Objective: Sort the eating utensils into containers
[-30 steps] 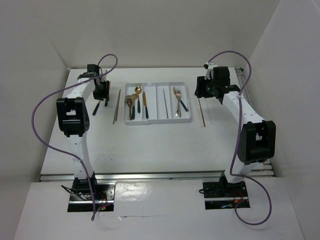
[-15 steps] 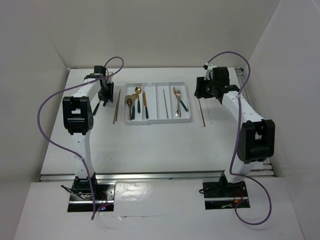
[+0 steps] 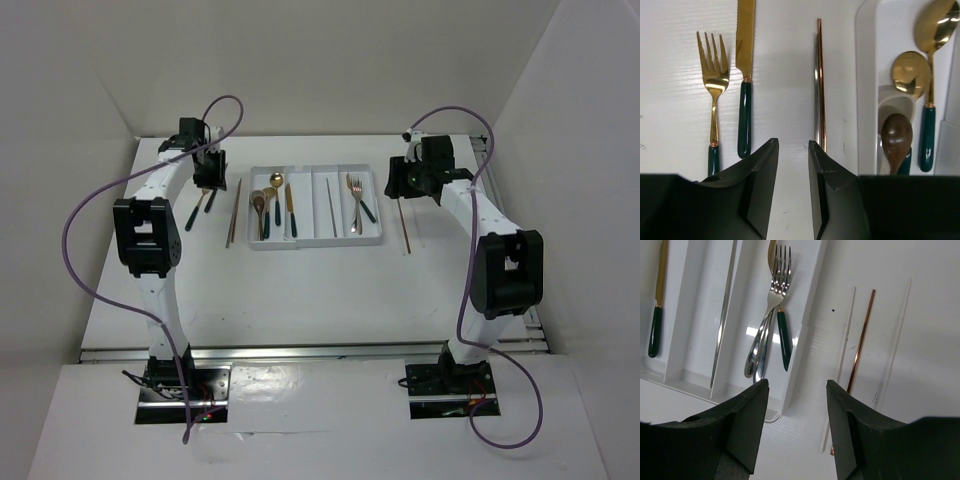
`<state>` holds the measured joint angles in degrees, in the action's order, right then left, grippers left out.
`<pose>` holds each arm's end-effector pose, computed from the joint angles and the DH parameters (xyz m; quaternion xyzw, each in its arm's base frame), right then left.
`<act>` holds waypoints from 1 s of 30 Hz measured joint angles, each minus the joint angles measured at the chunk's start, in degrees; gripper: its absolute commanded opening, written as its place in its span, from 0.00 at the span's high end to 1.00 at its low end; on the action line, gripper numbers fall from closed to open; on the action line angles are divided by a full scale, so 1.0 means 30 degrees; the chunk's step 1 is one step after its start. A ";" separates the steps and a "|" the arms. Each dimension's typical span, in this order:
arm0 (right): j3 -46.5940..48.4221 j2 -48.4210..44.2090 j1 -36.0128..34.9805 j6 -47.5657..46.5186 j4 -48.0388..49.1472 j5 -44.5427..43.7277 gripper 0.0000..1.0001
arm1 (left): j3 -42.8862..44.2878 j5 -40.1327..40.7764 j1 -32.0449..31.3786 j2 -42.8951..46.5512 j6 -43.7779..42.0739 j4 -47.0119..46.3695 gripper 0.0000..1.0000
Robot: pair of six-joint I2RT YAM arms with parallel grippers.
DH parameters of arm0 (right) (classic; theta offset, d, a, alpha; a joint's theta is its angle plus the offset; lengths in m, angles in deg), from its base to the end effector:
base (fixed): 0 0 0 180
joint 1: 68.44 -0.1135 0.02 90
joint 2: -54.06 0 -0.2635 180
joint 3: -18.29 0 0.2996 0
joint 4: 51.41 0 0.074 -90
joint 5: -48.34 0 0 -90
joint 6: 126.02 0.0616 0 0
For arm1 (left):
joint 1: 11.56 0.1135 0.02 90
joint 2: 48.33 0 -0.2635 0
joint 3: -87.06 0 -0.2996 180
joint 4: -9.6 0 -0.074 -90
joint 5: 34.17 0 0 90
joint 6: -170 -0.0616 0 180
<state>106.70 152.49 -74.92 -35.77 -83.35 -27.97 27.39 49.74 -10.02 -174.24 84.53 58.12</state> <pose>0.4487 0.0656 0.2325 -0.0977 0.9029 0.1324 0.3971 0.5520 0.0083 0.1882 -0.0339 0.9495 -0.0585 0.3063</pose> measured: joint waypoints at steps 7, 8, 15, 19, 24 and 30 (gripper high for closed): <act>0.0277 0.0109 0.0000 0.0029 -0.0015 0.0175 0.43 | 0.0248 0.0561 -0.0015 0.0393 -0.0466 0.0255 0.57; 0.0277 0.0109 0.0000 0.0029 -0.0015 0.0182 0.43 | 0.0248 0.0772 0.0000 0.0386 -0.0561 0.0270 0.57; 0.0277 0.0109 0.0000 0.0029 -0.0036 0.0182 0.43 | 0.1253 0.2310 0.0029 -0.0933 -0.1392 0.0408 0.57; 0.0277 0.0109 0.0000 0.0029 -0.0073 0.0175 0.43 | 0.1253 0.2623 0.0029 -0.1370 -0.1588 0.0452 0.57; 0.0277 0.0109 0.0000 0.0029 -0.0080 0.0175 0.43 | 0.1290 0.2936 0.0109 -0.1668 -0.1902 0.0466 0.57; 0.0277 0.0109 0.0000 0.0029 -0.0080 0.0175 0.43 | 0.1326 0.3177 0.0197 -0.2171 -0.1960 0.0466 0.57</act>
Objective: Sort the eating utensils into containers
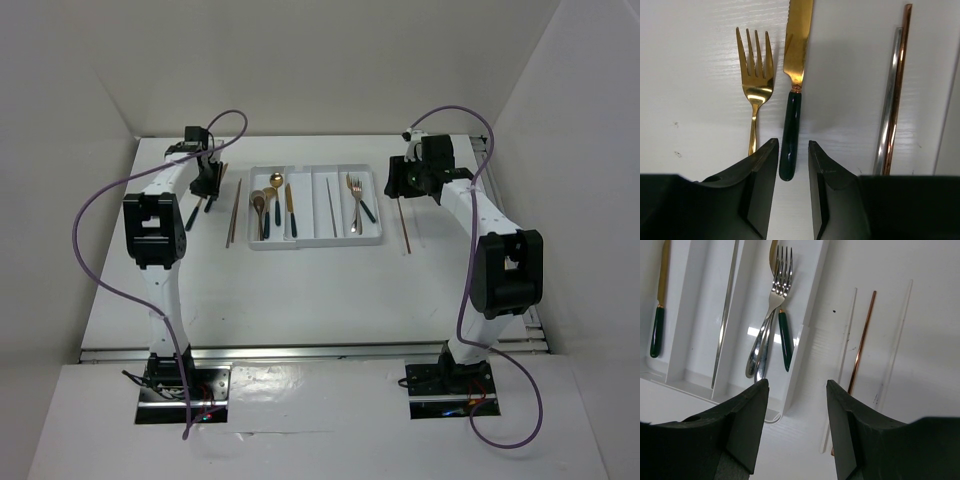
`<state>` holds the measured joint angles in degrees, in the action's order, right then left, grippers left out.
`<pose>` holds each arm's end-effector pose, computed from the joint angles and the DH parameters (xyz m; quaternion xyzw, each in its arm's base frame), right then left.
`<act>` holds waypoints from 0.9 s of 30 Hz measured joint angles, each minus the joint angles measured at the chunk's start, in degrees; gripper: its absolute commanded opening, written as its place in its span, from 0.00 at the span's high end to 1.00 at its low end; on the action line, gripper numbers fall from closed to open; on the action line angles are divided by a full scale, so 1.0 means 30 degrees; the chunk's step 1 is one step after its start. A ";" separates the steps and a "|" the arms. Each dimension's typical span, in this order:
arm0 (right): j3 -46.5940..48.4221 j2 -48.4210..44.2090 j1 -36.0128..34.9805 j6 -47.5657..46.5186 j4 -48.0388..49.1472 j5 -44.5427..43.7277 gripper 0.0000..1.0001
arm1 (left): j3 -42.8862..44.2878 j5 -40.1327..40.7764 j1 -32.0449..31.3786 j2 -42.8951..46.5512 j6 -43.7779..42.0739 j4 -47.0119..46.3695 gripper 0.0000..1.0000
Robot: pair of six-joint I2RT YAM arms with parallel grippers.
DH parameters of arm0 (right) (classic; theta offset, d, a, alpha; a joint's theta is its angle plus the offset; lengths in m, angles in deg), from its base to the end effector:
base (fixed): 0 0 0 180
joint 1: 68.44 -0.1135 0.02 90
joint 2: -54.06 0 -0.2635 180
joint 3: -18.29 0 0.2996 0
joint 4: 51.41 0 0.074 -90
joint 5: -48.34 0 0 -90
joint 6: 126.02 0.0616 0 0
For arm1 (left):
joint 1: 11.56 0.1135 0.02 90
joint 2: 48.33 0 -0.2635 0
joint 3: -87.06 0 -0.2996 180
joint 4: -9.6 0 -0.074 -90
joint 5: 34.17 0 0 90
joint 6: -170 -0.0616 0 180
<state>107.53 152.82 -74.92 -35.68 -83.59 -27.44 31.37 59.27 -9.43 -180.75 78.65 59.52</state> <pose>0.4508 0.0664 0.2354 -0.0991 0.9014 0.1369 0.3985 0.5656 0.0247 0.1508 -0.0148 0.9608 0.0372 0.2743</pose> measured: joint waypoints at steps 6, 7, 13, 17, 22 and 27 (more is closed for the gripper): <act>0.0036 0.0015 0.0000 0.0000 -0.0022 0.0000 0.43 | 0.0022 0.0350 0.0102 -0.0408 -0.0066 -0.0095 0.57; 0.0044 0.0022 0.0000 0.0000 -0.0022 0.0000 0.43 | 0.0022 0.0350 0.0124 -0.0503 -0.0066 -0.0138 0.57; 0.0357 0.0058 0.0000 0.0000 -0.0138 0.0000 0.43 | 0.0495 -0.0736 0.0335 -0.0998 -0.0138 -0.0372 0.60; 0.0503 0.0066 0.0000 -0.0015 -0.0146 0.0000 0.44 | 0.0495 -0.1916 0.0510 -0.1056 -0.0197 -0.0576 0.87; 0.0510 0.0102 0.0000 -0.0007 -0.0153 -0.0007 0.45 | 0.0510 -0.2783 0.0707 -0.1071 -0.0401 -0.0525 1.00; 0.0517 0.0138 0.0000 -0.0015 -0.0168 -0.0029 0.45 | -0.1348 -0.4065 0.0896 0.0240 0.1195 -0.0874 1.00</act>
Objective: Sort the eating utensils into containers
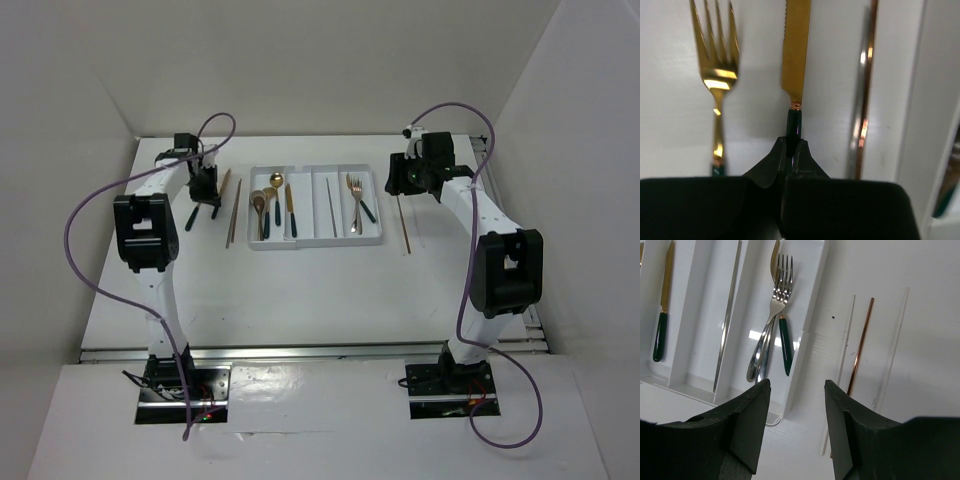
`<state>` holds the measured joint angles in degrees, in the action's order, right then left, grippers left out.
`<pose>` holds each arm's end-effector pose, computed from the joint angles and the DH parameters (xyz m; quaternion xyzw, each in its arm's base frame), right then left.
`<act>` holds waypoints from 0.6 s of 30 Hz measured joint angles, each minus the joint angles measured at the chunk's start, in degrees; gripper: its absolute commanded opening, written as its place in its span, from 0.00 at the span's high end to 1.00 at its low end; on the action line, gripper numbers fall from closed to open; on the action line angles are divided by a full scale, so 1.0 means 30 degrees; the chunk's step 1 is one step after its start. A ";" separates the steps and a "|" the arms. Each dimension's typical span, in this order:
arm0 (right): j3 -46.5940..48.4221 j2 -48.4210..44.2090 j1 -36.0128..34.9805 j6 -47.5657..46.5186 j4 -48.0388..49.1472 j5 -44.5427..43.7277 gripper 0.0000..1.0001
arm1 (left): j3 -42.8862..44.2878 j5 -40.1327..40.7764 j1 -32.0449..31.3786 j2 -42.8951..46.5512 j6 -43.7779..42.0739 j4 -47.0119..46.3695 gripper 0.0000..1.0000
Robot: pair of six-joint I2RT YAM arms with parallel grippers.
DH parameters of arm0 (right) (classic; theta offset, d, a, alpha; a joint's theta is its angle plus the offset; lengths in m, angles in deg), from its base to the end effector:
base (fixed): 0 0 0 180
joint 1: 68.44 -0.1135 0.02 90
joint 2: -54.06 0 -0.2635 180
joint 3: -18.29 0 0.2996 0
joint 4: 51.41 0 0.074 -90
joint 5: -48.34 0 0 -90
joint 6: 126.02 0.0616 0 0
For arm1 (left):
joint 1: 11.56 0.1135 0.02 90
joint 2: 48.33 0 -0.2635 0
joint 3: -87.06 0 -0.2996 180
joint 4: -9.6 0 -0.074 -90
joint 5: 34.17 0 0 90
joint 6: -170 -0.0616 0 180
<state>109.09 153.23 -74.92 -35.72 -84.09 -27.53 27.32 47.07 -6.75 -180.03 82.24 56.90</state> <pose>0.4546 0.0668 0.2422 -0.0996 0.8992 0.1361 0.4038 0.5577 0.0375 0.1355 -0.0385 0.9597 -0.0675 0.2702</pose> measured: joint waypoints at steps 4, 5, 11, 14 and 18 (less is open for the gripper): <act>-0.0022 0.0000 0.0000 0.0007 0.0015 -0.0022 0.45 | -0.3053 -0.1836 -0.0109 0.3388 0.2601 -0.0554 1.00; -0.0022 -0.0007 0.0000 0.0015 0.0029 -0.0022 0.45 | -0.3934 -0.2397 -0.0189 0.4699 0.3395 -0.1180 1.00; -0.0080 -0.0197 0.0000 0.0015 0.0000 -0.0168 0.45 | -0.6280 -0.5071 -0.2477 1.1642 0.8342 -0.5282 1.00; -0.0080 -0.0481 0.0000 0.0029 0.0007 -0.0291 0.45 | -0.6652 -0.5923 -0.4597 1.2393 1.0229 -0.7198 1.00; -0.0204 -0.0823 0.0000 0.0087 -0.0007 -0.0379 0.45 | -0.8123 -0.6018 -0.7016 1.0841 1.2036 -0.8459 1.00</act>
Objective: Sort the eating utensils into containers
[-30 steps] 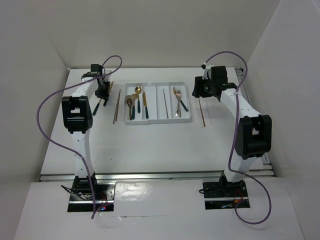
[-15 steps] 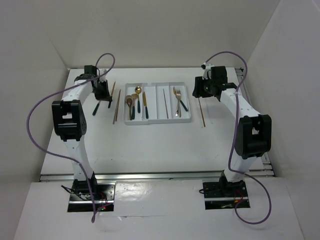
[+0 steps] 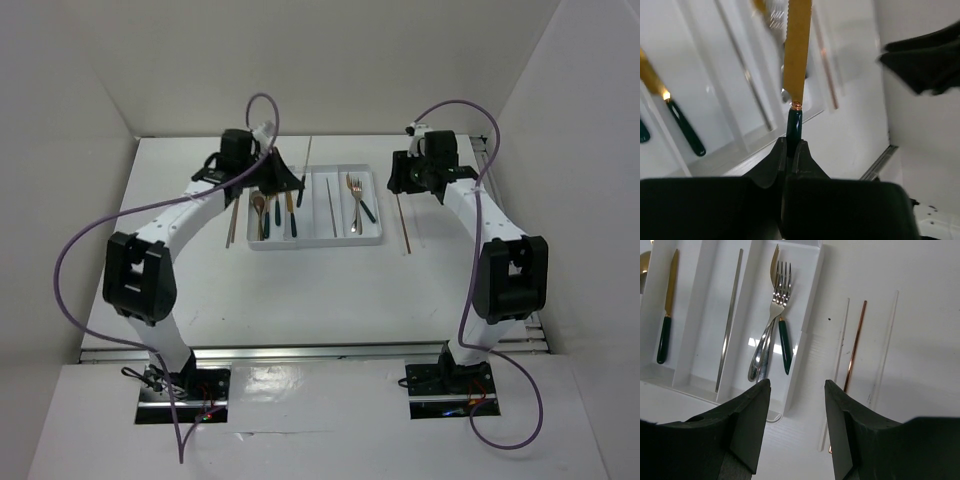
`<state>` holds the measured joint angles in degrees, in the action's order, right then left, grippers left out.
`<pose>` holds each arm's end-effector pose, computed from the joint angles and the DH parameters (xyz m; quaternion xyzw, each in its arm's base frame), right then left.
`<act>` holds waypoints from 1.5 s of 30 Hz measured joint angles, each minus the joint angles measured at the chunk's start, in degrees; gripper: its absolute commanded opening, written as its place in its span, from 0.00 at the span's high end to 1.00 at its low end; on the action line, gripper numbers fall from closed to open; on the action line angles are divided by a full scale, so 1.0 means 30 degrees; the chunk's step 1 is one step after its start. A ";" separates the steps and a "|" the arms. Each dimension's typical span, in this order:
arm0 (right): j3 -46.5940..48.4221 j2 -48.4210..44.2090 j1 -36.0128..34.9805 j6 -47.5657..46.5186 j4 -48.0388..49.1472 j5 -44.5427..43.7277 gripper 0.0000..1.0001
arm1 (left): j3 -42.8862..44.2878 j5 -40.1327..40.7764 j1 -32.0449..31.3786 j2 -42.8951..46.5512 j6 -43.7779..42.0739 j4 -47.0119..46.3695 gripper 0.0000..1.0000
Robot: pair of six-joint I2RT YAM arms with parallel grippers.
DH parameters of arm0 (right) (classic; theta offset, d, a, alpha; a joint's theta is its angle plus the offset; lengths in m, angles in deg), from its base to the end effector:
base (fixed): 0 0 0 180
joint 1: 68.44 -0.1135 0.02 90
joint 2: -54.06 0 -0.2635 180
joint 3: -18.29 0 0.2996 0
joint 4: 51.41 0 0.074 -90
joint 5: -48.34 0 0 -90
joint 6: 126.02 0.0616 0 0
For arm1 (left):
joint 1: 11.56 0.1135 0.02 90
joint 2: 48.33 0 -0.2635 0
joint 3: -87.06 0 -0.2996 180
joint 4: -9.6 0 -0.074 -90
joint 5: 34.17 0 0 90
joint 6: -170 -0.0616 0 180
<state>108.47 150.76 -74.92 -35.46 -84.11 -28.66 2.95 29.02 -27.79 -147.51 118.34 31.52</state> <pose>0.4478 0.0648 0.2564 -0.0948 0.8939 0.1282 0.4189 0.4510 -0.1602 0.3015 -0.0356 0.8299 -0.4129 0.3734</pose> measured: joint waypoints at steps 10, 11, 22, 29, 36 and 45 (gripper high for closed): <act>-0.0889 -0.0954 0.0000 0.0000 0.0066 -0.0124 0.45 | -0.0029 0.2805 -0.0721 -0.5078 0.1872 0.1647 1.00; -0.0998 -0.0984 0.0000 0.0000 0.0095 -0.0124 0.45 | 0.0408 0.3045 -0.0721 -0.5311 0.1872 0.1625 1.00; -0.1253 -0.1035 0.0168 0.0000 0.0036 -0.0204 0.45 | 0.2390 0.3912 -0.0678 -0.6171 0.1202 0.1290 0.43; -0.1239 -0.1020 0.0175 0.0000 0.0058 -0.0182 0.45 | 0.2390 0.4597 0.0124 -0.5384 0.0226 0.1916 0.53; -0.1173 -0.0976 0.0175 0.0000 0.0102 -0.0080 0.45 | 0.4131 0.6521 0.2951 -0.1574 -0.5107 0.4481 0.49; -0.0845 -0.0801 0.0175 -0.0415 0.0029 0.0255 0.41 | 0.5064 0.5027 0.8597 -0.1260 -1.5919 0.8903 0.21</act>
<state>105.94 148.36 -74.39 -36.71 -84.02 -27.90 18.14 44.10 -2.00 -151.29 70.59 58.23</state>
